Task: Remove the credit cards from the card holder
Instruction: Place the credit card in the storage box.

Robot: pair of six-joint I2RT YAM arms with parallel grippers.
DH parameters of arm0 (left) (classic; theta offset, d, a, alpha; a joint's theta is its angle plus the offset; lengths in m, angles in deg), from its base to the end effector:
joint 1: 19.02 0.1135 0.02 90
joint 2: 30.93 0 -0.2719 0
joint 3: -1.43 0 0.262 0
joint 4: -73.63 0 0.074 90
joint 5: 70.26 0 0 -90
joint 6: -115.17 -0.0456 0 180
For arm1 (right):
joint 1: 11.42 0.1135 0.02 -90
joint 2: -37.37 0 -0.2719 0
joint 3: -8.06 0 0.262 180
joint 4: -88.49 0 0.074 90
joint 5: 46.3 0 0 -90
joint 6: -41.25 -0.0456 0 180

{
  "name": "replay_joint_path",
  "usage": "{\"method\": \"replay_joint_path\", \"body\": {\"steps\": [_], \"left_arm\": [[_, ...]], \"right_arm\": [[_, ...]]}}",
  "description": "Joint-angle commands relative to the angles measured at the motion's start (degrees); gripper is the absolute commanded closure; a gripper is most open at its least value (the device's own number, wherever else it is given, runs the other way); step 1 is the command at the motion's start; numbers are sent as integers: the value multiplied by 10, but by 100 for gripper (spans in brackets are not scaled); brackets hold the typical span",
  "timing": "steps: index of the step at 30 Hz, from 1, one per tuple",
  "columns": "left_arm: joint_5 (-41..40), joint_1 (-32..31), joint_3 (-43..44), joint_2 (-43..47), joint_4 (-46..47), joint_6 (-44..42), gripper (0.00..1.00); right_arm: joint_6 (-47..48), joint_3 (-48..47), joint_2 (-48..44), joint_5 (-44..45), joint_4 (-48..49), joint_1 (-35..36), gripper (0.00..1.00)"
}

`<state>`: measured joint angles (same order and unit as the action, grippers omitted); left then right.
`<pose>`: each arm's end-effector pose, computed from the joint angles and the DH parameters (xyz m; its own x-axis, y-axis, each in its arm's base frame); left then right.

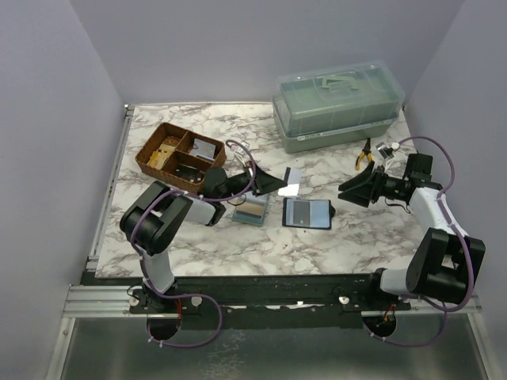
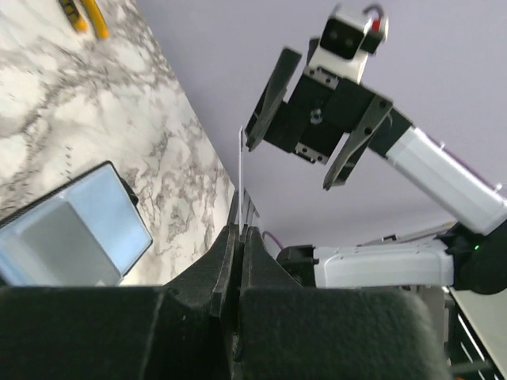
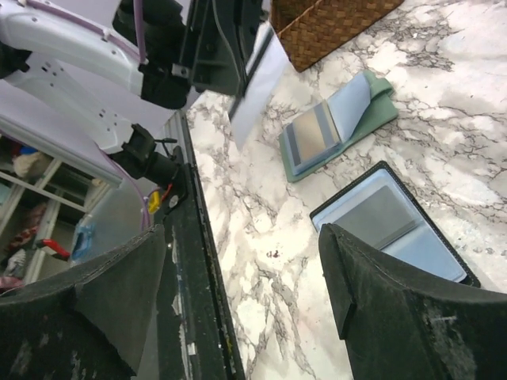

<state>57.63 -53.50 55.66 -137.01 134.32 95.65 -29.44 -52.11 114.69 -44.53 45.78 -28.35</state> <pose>0.2857 -0.2302 0.1856 -0.8503 -0.3184 -0.4191 0.4358 0.0206 -0.8998 0.2510 -0.0288 0.2363 -0.6250 0.1796 -0.7597 -0.7182 0.2491 0.6497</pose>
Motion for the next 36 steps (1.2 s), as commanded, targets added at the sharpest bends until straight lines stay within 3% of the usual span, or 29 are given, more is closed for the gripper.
{"method": "replay_joint_path", "body": {"steps": [1, 4, 6, 9, 11, 16, 23, 28, 34, 36], "left_arm": [[-15, 59, -37, 85, -49, 11, 100], [-38, 106, -48, 142, -148, -7, 100], [-85, 138, -42, 188, -280, -28, 100], [-269, 156, 10, 260, -613, -51, 100], [-396, 158, 44, 288, -724, -32, 100], [-469, 186, 45, 313, -694, -24, 100], [-452, 253, 107, 209, -697, 32, 100], [-464, 261, 165, 143, -685, 20, 100], [-473, 263, 169, 97, -652, 30, 100], [-468, 264, 172, 84, -645, 31, 85]], "right_arm": [[40, -8, -34, 31, -25, 1, 15], [36, -8, -39, 40, -18, 1, 15], [37, -9, -38, 43, -19, 1, 15], [40, -10, -35, 48, -20, 1, 15], [41, -8, -31, 51, -18, 1, 15], [44, -12, -17, 44, -24, 0, 15], [61, -19, -5, 40, -43, 1, 15], [61, -18, -6, 39, -43, 0, 15], [62, -19, -4, 35, -45, 1, 15], [62, -19, -5, 35, -45, 0, 15]]}}
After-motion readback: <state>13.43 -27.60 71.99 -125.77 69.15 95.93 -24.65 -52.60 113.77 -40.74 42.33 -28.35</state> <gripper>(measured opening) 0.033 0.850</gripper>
